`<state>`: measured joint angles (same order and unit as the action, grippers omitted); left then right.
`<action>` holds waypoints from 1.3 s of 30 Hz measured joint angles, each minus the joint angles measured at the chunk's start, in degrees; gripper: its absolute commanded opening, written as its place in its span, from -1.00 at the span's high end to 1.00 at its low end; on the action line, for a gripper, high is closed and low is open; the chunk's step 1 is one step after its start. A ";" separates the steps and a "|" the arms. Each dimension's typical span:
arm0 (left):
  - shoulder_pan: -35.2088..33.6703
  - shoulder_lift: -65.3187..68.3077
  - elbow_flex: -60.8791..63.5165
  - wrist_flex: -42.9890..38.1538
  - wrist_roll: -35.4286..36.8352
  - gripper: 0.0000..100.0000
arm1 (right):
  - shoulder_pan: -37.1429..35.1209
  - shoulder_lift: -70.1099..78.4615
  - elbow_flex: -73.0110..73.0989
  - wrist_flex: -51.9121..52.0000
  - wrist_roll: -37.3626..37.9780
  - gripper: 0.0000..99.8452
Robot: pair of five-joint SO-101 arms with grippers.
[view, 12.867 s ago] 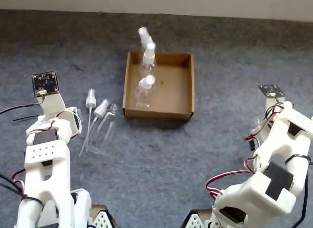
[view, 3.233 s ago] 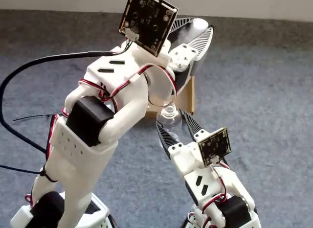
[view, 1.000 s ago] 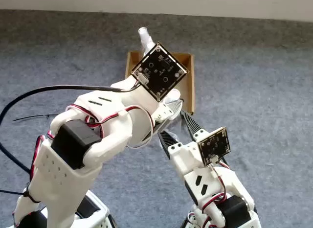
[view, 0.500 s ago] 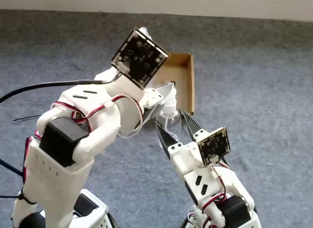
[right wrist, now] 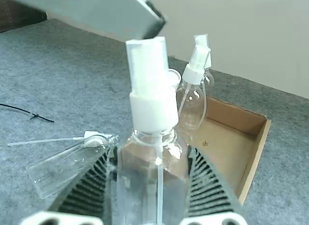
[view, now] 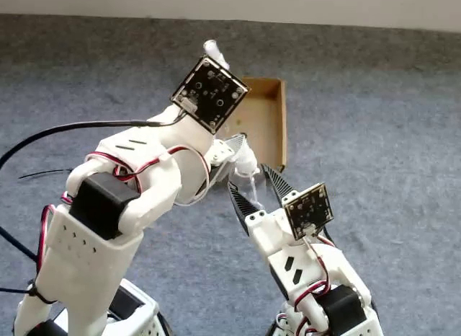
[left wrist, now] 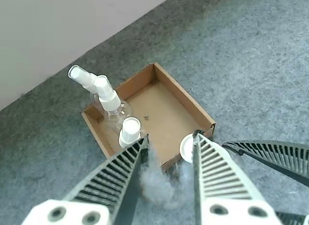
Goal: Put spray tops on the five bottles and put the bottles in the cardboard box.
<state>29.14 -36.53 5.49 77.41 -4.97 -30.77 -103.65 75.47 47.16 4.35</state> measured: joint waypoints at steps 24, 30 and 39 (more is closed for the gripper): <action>0.44 -1.49 -18.81 14.59 -9.23 0.70 | 2.99 -0.09 -0.18 -0.09 -0.09 0.99; -13.80 -1.76 -20.04 21.27 -9.23 0.70 | 12.31 -0.09 -0.18 -0.09 11.08 0.99; -33.93 -1.67 5.63 14.15 -9.23 0.69 | 15.21 8.18 -0.18 -22.51 17.32 0.99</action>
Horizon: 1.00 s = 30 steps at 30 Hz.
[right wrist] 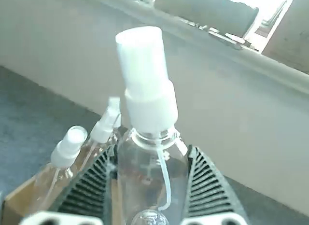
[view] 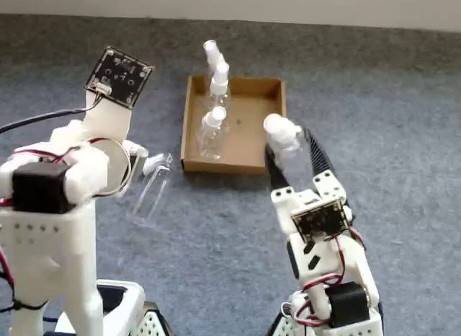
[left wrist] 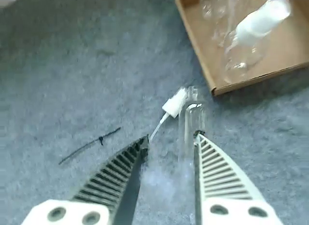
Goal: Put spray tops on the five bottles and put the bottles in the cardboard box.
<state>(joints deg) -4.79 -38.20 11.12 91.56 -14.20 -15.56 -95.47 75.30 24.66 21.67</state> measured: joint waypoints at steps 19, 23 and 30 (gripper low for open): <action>-12.57 0.09 39.82 -41.23 11.43 0.69 | 0.97 80.35 -40.26 -23.74 -8.18 0.99; -12.57 0.09 40.18 -42.55 11.43 0.69 | 1.76 85.36 -40.44 -30.68 -11.43 0.99; -12.57 0.18 40.18 -42.73 11.43 0.69 | 2.29 92.31 -40.62 -38.86 -19.96 0.99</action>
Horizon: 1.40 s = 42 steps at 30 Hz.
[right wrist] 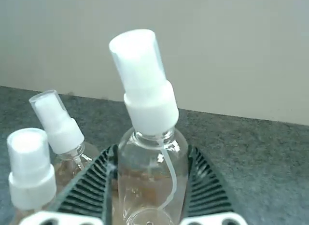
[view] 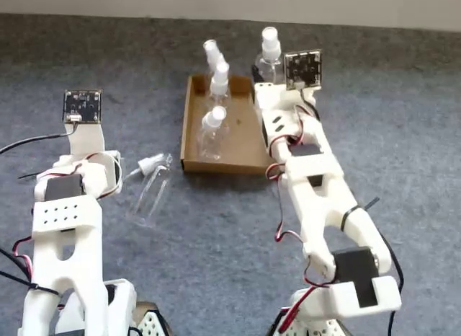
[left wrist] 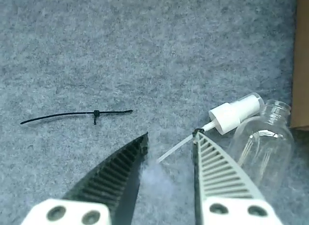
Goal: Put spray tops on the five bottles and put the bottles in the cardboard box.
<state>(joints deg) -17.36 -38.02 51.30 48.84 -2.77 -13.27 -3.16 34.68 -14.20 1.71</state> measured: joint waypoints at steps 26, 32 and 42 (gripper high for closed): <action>0.00 0.00 0.00 0.00 0.00 0.69 | 0.35 19.25 -10.64 -8.00 -0.18 0.99; 0.00 0.00 0.00 0.00 0.00 0.69 | 0.53 19.25 -10.73 -10.20 -0.18 0.99; 0.00 0.00 0.00 0.00 0.00 0.69 | 0.62 23.12 -10.81 -10.64 -0.44 0.99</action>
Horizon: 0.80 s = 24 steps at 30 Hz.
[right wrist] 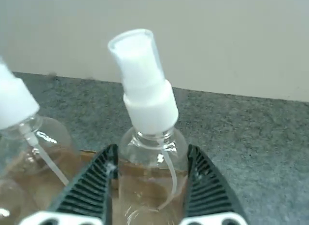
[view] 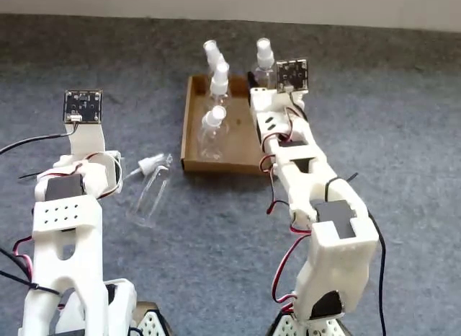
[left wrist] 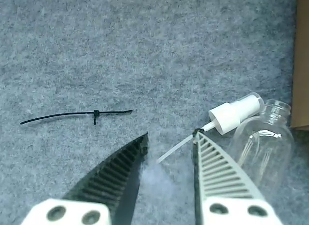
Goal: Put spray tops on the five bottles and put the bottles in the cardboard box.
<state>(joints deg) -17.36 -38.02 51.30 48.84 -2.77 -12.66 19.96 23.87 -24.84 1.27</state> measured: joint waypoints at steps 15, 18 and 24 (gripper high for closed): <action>0.00 0.00 0.00 0.00 0.00 0.69 | 0.00 0.18 -0.53 -0.09 0.00 0.72; 0.00 0.00 0.00 0.00 0.00 0.69 | 0.00 0.18 -0.53 -0.09 0.00 0.60; 0.00 0.00 0.00 0.00 0.00 0.69 | 0.00 0.18 -0.53 -0.09 0.00 0.51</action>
<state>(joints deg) -17.36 -38.02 51.30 48.84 -2.77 -12.66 20.13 23.34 -24.92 1.27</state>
